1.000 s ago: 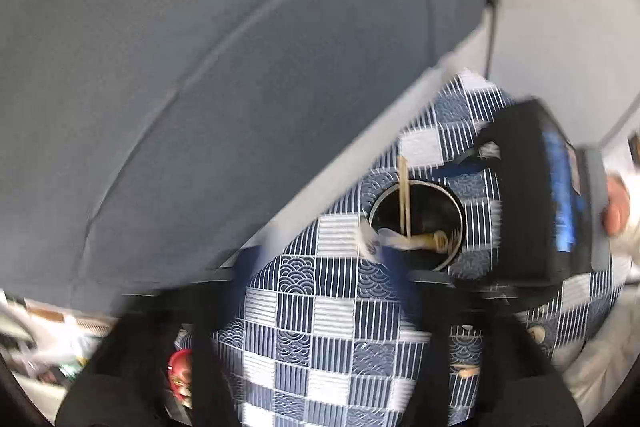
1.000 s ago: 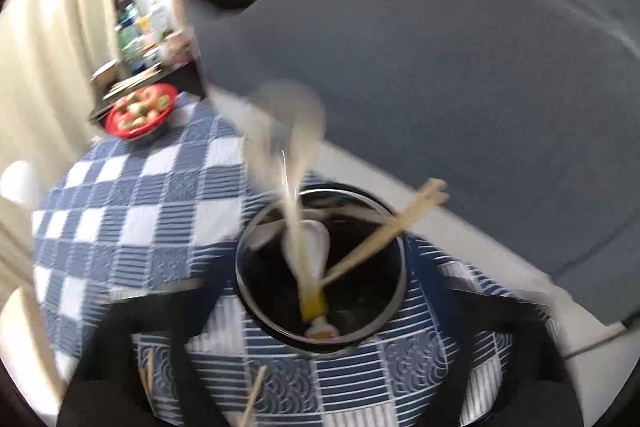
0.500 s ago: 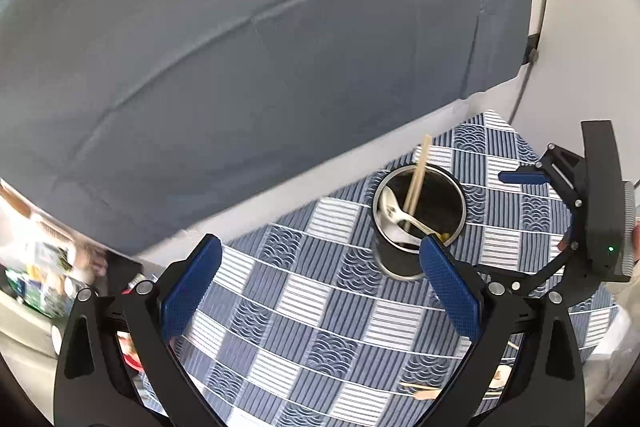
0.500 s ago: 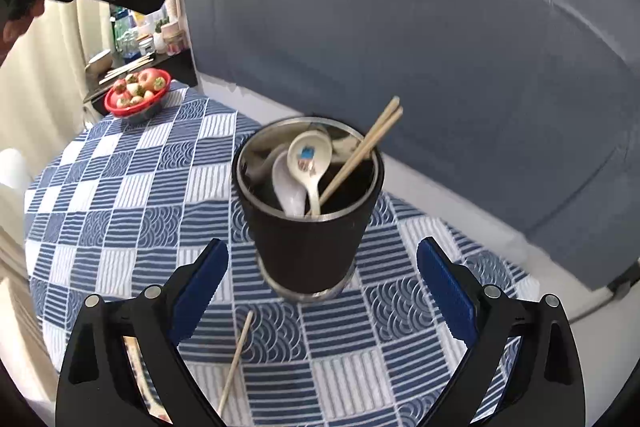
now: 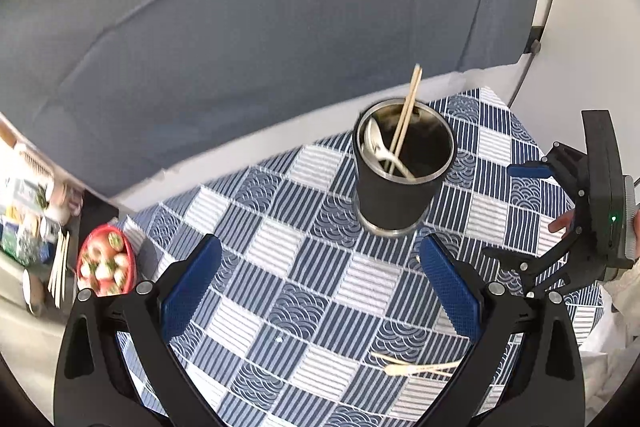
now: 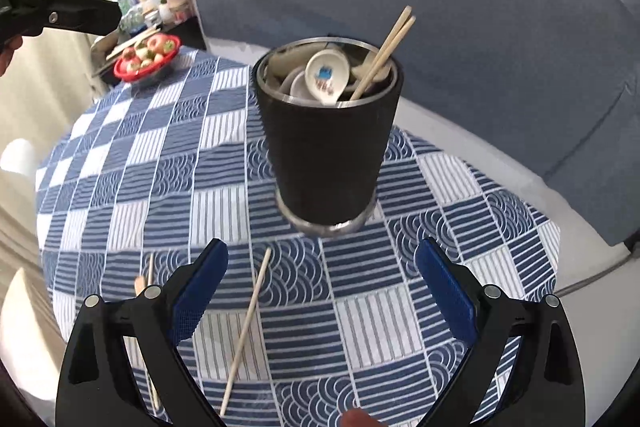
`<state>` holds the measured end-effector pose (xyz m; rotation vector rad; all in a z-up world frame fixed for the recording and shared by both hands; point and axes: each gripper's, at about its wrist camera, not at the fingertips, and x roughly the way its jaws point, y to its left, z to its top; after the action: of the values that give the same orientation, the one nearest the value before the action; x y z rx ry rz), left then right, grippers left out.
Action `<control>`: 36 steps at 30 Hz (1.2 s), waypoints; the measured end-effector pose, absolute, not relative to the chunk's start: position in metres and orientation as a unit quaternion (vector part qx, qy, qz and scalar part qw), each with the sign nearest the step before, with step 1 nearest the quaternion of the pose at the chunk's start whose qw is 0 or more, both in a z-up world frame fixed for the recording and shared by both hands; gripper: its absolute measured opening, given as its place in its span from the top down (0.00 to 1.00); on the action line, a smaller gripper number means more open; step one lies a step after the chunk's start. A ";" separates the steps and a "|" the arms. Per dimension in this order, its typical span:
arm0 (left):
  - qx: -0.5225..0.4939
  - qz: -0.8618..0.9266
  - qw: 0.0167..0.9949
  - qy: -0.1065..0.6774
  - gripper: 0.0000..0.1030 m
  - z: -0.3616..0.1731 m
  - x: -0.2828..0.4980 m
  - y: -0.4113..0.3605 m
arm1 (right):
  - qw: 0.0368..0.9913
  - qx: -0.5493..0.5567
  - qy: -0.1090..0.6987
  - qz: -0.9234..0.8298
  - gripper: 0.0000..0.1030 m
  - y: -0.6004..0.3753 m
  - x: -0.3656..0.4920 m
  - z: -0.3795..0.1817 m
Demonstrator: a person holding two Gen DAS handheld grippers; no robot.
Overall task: Organize utensils
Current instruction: 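Move the right gripper back to the bear-printed spoon on the table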
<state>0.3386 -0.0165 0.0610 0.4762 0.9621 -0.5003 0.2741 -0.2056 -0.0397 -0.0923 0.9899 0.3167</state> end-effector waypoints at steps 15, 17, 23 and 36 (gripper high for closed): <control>0.165 -0.219 0.815 0.510 0.06 0.014 0.291 0.015 | 0.824 -0.101 0.511 0.223 0.12 -0.173 0.229 -0.067; 0.168 -0.215 0.812 0.517 0.06 0.007 0.284 0.018 | 0.814 -0.112 0.519 0.237 0.12 -0.168 0.223 -0.071; 0.157 -0.214 0.805 0.531 0.06 -0.011 0.264 0.027 | 0.792 -0.135 0.536 0.261 0.12 -0.155 0.202 -0.082; 0.114 -0.207 0.784 0.575 0.06 -0.069 0.223 0.054 | 0.763 -0.124 0.570 0.279 0.12 -0.143 0.168 -0.111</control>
<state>0.2233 0.0540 -0.0694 0.2462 1.2402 -0.4466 0.1676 -0.1427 -0.1110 -0.2693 1.2398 0.6059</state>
